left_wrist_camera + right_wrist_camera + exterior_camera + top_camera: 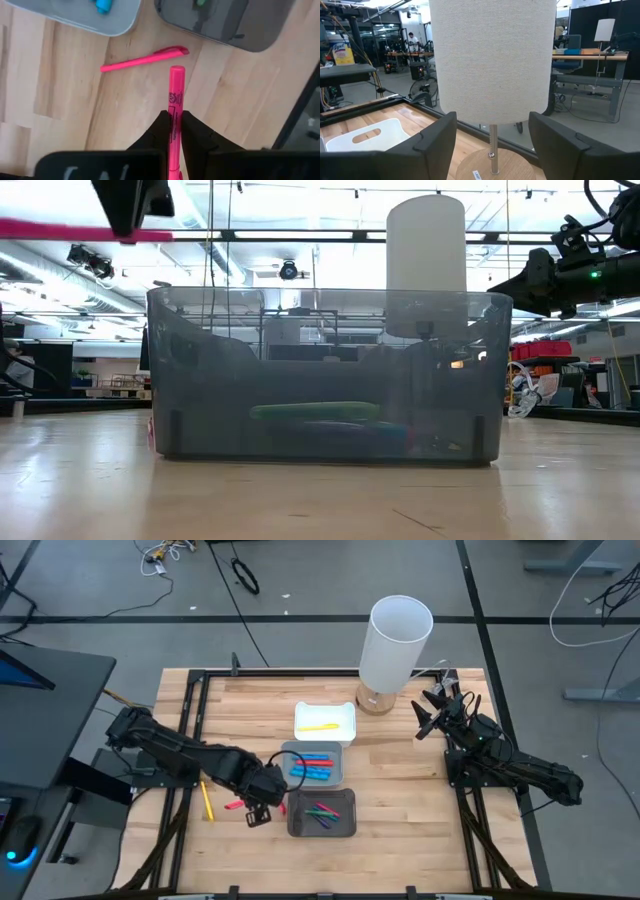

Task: Pick & Place Markers
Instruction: Put the left pink marker pen into the white bin

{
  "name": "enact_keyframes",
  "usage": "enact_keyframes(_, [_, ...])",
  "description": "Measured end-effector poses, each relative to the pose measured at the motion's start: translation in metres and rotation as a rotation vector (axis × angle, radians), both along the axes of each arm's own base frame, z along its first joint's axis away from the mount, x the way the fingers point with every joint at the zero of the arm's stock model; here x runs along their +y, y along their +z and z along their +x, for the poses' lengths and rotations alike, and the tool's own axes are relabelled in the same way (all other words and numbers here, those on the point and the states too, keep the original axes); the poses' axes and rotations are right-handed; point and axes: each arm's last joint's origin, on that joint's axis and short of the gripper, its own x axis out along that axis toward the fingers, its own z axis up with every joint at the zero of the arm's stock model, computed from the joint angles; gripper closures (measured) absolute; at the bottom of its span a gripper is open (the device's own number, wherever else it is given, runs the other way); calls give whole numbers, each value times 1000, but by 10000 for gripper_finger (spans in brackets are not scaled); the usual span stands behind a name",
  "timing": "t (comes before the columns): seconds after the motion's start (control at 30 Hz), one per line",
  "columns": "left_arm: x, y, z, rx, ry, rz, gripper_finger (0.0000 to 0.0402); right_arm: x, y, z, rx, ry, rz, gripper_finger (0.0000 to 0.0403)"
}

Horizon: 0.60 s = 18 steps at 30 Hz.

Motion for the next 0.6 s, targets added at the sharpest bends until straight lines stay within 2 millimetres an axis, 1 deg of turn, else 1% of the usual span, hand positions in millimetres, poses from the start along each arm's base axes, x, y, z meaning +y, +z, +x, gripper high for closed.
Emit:
enact_keyframes(0.17, [0, 15, -1, -15, -27, 3, 372, 0, 0, 0, 0, 0, 0, 152])
enact_keyframes(0.4, [1, 19, -1, -19, -53, 13, 372, 0, 0, 0, 0, 0, 0, 152])
enact_keyframes(0.5, [6, 19, 1, -19, -73, 20, 373, 0, 0, 0, 0, 0, 0, 152])
enact_keyframes(0.6, [19, 19, 6, -20, -75, 29, 373, 0, 0, 0, 0, 0, 0, 152])
